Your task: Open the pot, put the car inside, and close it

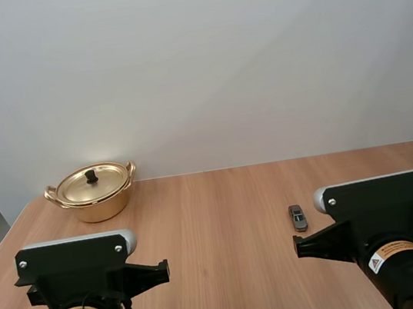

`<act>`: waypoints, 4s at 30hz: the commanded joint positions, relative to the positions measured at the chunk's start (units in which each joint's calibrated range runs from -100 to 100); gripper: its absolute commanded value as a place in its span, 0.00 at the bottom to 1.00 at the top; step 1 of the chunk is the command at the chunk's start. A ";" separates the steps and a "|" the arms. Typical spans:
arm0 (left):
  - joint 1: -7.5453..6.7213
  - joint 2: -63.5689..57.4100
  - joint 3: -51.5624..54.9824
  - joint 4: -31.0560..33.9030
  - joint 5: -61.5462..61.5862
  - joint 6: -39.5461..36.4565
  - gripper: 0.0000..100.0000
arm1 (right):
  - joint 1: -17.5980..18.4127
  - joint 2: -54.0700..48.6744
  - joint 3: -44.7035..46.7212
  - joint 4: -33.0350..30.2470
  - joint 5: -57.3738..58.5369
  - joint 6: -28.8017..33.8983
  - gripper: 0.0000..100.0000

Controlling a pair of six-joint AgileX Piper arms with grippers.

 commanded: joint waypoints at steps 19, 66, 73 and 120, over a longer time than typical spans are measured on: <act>0.00 0.00 -27.93 5.23 -18.39 10.57 0.00 | 0.05 0.00 -30.51 -6.26 8.53 0.12 0.00; 5.04 83.91 -82.63 4.38 40.21 20.26 0.86 | 0.12 0.00 -24.11 -4.32 45.46 -11.30 0.00; 5.04 89.12 -90.13 4.51 45.87 17.97 1.00 | 0.12 0.00 -24.11 -4.35 45.65 -11.30 0.00; 11.66 123.36 -111.03 -12.55 60.65 24.11 1.00 | -1.80 0.00 -24.11 -3.99 46.37 -11.87 0.00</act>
